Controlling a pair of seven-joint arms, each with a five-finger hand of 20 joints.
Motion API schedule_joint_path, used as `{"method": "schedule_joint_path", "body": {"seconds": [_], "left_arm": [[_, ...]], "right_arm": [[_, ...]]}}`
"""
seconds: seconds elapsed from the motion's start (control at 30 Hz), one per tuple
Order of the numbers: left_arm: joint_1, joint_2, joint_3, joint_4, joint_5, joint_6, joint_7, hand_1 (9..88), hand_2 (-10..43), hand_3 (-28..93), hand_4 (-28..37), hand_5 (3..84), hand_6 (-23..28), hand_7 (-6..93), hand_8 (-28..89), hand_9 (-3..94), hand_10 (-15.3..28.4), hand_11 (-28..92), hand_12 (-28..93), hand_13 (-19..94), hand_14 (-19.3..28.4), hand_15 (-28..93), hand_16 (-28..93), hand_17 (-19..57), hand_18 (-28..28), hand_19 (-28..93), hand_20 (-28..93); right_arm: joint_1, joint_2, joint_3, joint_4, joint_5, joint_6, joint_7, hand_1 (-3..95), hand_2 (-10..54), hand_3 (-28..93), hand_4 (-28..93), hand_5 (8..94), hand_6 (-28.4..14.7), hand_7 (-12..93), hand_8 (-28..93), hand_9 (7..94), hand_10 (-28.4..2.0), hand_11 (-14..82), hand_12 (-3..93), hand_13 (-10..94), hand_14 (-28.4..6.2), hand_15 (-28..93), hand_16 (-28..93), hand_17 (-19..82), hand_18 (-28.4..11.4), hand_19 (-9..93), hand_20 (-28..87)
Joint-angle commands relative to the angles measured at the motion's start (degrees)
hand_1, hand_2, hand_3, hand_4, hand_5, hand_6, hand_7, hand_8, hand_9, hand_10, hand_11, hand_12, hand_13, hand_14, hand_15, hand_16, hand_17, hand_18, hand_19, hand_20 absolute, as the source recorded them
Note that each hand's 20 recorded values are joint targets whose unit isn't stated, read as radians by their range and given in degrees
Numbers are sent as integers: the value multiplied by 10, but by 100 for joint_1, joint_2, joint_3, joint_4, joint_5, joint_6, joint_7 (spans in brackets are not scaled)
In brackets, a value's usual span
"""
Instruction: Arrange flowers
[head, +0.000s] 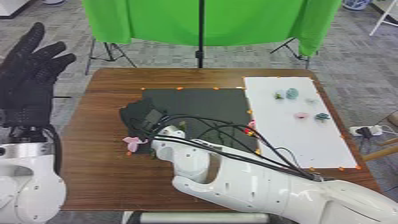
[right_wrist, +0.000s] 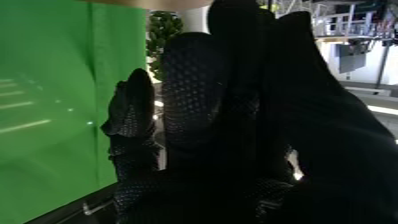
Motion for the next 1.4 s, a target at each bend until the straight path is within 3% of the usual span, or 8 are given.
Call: {"method": "schedule_joint_path", "body": {"seconds": [0.03,0.23,0.27,0.43,0.57,0.73,0.93,1.4], "left_arm": [[687,-220,-297,-159,-81,296,51,224,78,735,-268,328,61,92,-71,317,177,250,150,218,232,517,-42,-97,211,430,282],[1401,-331,-491,-281,-288,593,316,224,78,735,-268,328,62,91,-71,318,177,250,150,217,232,517,-42,-97,210,430,282],[1475,-402,-540,-298,-261,570,264,224,78,735,-268,328,62,91,-71,317,177,250,150,217,232,517,-42,-97,210,430,282],[1769,-387,-557,-324,-412,716,386,223,78,734,-269,328,61,92,-71,318,177,251,151,218,231,517,-42,-97,210,430,282],[1706,-395,-433,-255,-446,739,392,222,78,735,-269,328,61,92,-72,317,177,252,151,218,231,516,-42,-98,208,429,282],[1756,-350,-385,-269,-507,793,485,222,78,736,-270,326,60,91,-72,316,177,252,150,216,232,517,-42,-99,207,429,282],[1649,-389,-334,-244,-451,716,440,222,78,736,-271,325,60,92,-71,315,176,253,150,216,232,518,-42,-99,207,429,282],[1612,-457,-328,-255,-394,629,344,222,80,736,-270,326,61,94,-72,315,177,254,151,217,232,520,-43,-99,208,430,283]], "right_arm": [[-708,8,1019,-469,-335,-627,-745,486,-95,665,-283,729,46,139,-51,829,-82,305,254,741,-47,670,194,322,-188,852,399],[-1043,785,1892,-1318,466,-1104,-303,397,-95,740,-283,661,35,141,-129,771,-111,379,183,691,-71,704,180,289,-212,847,415],[-901,1019,1794,-1414,760,-941,-43,392,-95,741,-283,654,36,141,-128,765,-114,379,182,687,-73,706,178,286,-215,847,415],[-1303,1788,2703,-1887,1043,-1130,358,375,-95,747,-283,616,25,139,-126,731,-130,366,174,655,-88,711,168,259,-228,840,418],[-1588,2473,3241,-2128,1260,-892,735,362,-95,747,-283,578,20,135,-123,713,-139,355,168,638,-99,714,159,252,-234,839,420],[-1840,3326,3727,-2050,1462,-561,1206,354,-95,751,-283,544,14,132,-119,692,-149,348,165,623,-104,722,149,251,-236,841,422],[-2021,4055,3970,-1658,1505,-425,1770,343,-95,757,-283,509,9,129,-116,656,-158,352,163,596,-115,738,140,249,-241,844,423],[-2569,4008,4306,-1080,1563,-1267,2043,331,-95,765,-283,475,15,138,-115,606,-168,367,159,561,-123,754,119,227,-246,843,426]]}}
